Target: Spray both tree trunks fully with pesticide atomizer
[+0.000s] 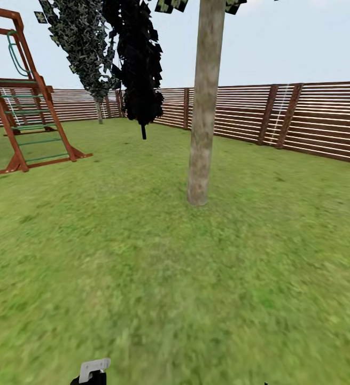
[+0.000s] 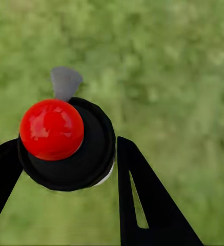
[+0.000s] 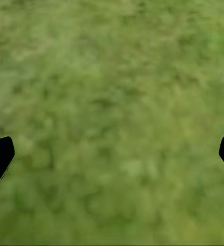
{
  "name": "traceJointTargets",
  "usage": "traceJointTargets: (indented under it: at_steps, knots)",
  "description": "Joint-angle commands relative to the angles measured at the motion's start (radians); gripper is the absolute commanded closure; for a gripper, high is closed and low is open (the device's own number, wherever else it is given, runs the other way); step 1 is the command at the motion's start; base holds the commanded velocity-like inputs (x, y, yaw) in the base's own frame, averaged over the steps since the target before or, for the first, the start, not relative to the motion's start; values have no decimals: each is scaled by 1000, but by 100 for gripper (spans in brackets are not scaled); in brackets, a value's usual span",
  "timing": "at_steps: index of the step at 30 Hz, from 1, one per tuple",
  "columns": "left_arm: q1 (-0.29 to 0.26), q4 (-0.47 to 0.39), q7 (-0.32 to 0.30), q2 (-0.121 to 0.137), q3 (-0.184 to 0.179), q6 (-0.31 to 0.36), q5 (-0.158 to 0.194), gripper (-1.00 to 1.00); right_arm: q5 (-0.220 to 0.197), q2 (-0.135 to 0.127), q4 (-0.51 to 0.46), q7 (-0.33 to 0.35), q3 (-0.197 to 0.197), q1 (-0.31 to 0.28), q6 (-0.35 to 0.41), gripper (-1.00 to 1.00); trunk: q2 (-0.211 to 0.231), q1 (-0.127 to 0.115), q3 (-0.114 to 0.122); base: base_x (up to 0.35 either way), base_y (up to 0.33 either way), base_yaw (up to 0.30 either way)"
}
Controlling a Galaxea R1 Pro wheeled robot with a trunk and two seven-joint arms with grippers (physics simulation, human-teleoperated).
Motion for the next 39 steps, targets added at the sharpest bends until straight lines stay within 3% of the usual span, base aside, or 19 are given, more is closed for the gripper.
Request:
traceJointTargets:
  at_steps: [1,30,39]
  knots:
    - [0,0,0,0,1,0,0,100,0,2,-5,-1,1,0,0,-100,0,0,0,340,0,-109]
    - [0,-1,0,0,1,0,-1,100,-5,5,-27,-4,-2,0,-1,-100,0,0,-29,340,0,-228]
    - [0,-1,0,0,0,0,-1,100,-5,7,-26,-8,0,0,-1,-100,0,0,-34,340,0,54]
